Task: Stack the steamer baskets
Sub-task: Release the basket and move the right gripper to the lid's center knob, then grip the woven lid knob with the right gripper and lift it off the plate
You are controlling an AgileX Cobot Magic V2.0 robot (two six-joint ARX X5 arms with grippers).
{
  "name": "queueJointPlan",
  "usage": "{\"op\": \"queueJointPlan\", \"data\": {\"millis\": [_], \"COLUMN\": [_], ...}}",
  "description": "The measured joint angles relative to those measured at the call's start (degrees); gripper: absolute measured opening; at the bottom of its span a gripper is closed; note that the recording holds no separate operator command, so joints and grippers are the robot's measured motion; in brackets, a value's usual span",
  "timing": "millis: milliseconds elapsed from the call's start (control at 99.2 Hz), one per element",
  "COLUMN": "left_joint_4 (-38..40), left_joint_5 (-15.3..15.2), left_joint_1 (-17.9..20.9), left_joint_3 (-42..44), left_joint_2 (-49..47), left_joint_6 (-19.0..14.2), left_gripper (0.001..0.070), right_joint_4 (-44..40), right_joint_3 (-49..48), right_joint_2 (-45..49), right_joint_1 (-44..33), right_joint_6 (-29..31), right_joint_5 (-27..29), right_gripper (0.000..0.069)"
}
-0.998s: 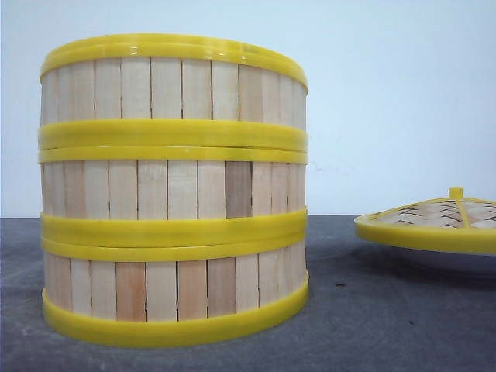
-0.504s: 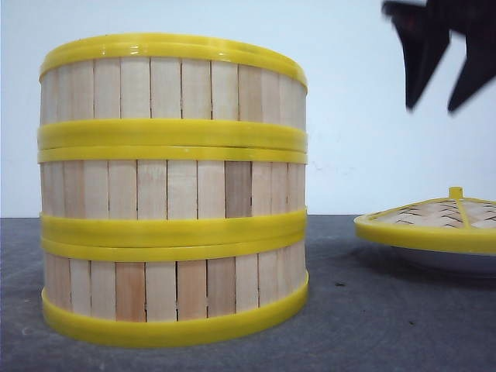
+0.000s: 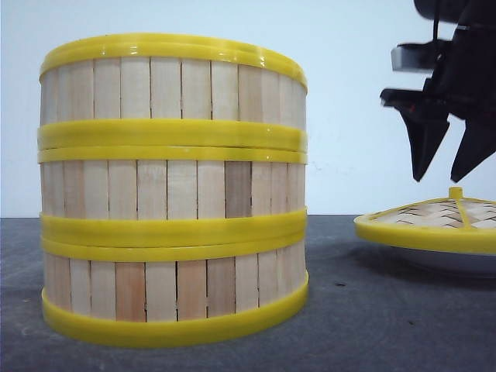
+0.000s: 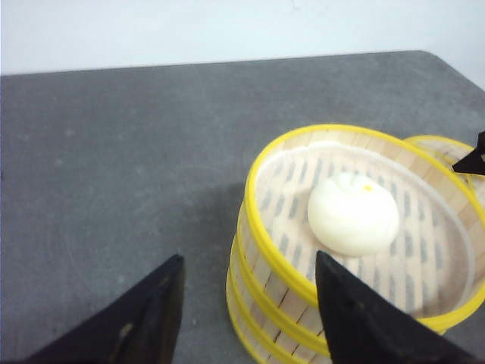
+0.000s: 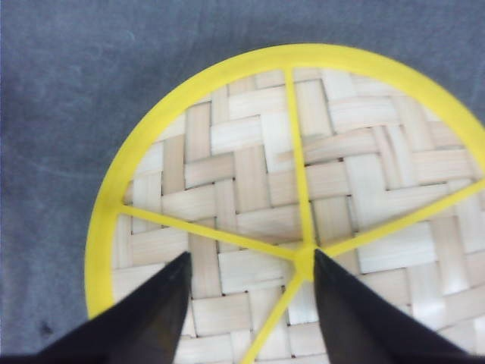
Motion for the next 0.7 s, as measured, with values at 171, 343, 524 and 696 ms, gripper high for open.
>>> {"op": "queueJointPlan", "data": {"millis": [171, 343, 524, 696], "left_joint_4": [-1.2, -1.6, -1.5, -1.5], "left_joint_5": [0.0, 0.0, 0.0, 0.0], "left_joint_1": [0.0, 0.0, 0.0, 0.0], "left_joint_3": [0.0, 0.0, 0.0, 0.0], "left_joint_2": [0.0, 0.0, 0.0, 0.0], "left_joint_6": [0.0, 0.0, 0.0, 0.1], "left_gripper": [0.0327, 0.0327, 0.0327, 0.0327], "right_joint_4": [0.6, -0.4, -0.9, -0.9], "right_joint_3": [0.0, 0.0, 0.0, 0.0], "right_joint_2": [0.5, 0.9, 0.9, 0.9], "right_joint_1": [0.0, -0.9, -1.2, -1.4], "right_joint_6": [0.3, 0.4, 0.4, 0.4], "right_joint_5": [2.5, 3.7, 4.2, 4.2], "right_gripper": [0.0262, 0.0261, 0.0260, 0.0225]}}
